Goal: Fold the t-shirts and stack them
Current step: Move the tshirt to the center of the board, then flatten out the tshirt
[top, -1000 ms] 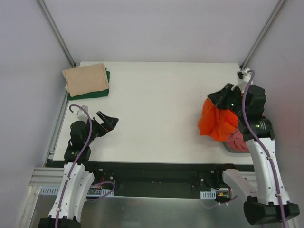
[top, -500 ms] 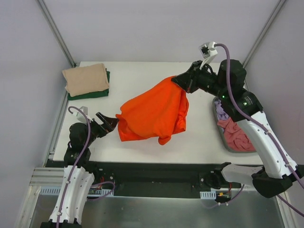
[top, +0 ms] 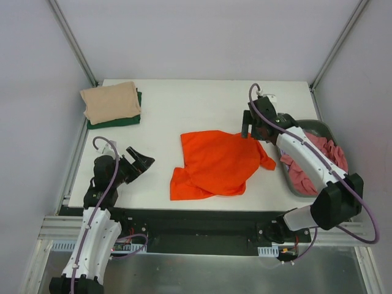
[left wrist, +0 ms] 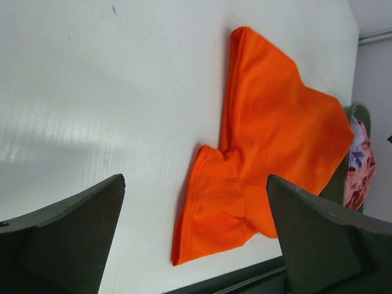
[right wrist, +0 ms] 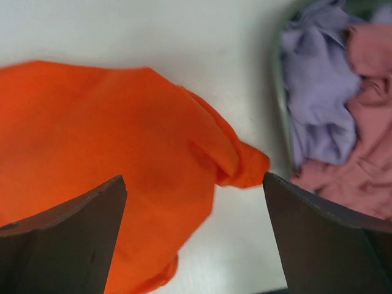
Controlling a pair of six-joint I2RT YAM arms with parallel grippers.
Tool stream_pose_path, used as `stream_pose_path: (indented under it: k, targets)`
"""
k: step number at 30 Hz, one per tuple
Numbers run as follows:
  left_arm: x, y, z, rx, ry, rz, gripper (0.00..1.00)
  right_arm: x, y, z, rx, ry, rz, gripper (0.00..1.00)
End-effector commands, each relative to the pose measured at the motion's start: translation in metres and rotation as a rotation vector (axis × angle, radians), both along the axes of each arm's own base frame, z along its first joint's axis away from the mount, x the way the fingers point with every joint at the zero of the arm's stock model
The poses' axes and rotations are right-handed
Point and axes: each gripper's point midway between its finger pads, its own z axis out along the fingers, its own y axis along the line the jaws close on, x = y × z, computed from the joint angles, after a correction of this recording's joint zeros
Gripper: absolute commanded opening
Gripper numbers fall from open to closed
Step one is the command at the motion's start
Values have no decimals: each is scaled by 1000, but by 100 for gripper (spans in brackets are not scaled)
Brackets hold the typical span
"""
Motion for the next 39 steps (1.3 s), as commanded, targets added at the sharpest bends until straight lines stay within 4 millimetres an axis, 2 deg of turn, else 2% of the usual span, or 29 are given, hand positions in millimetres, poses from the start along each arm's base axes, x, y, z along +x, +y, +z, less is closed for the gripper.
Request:
stream_pose_path:
  k: [1,4,9,12,16,18,23,26,30,32,34,35,38,39]
  targets:
    - [-3,-11,-8,-36,99,-65,99,-27,-56,6,-197,-25,-145,96]
    - [-9,-23,-18,-54,162,-142,99,-40,-61,-3,-163,-46,-155,96]
    - [-30,-50,-42,-3,241,-252,99,-64,-48,-20,-21,-73,-75,96]
    - [-44,-67,-54,49,288,-335,95,-75,-51,-22,32,-121,-85,96]
    - [-62,-83,-72,88,375,-416,91,-86,-59,-19,61,-176,-93,96]
    - [-69,-96,-74,110,384,-474,89,-88,-61,-19,65,-198,-88,96]
    - [-71,-116,-82,201,420,-519,84,-92,-65,-25,54,-205,-85,96]
    - [-72,-128,-90,254,461,-544,66,-92,-66,-29,38,-189,-78,96]
    - [-80,-143,-101,339,493,-603,48,-93,-58,-29,56,-164,-38,96]
    - [-80,-144,-105,362,515,-596,31,-94,-48,-24,122,-163,-34,96]
    - [-77,-143,-106,379,518,-573,10,-97,-29,-14,223,-163,24,96]
    - [-74,-140,-107,394,515,-551,3,-100,-21,-7,281,-165,32,96]
    - [-66,-129,-101,427,484,-488,0,-106,5,8,458,-201,91,96]
    - [-63,-126,-97,435,468,-465,0,-108,11,7,493,-206,107,96]
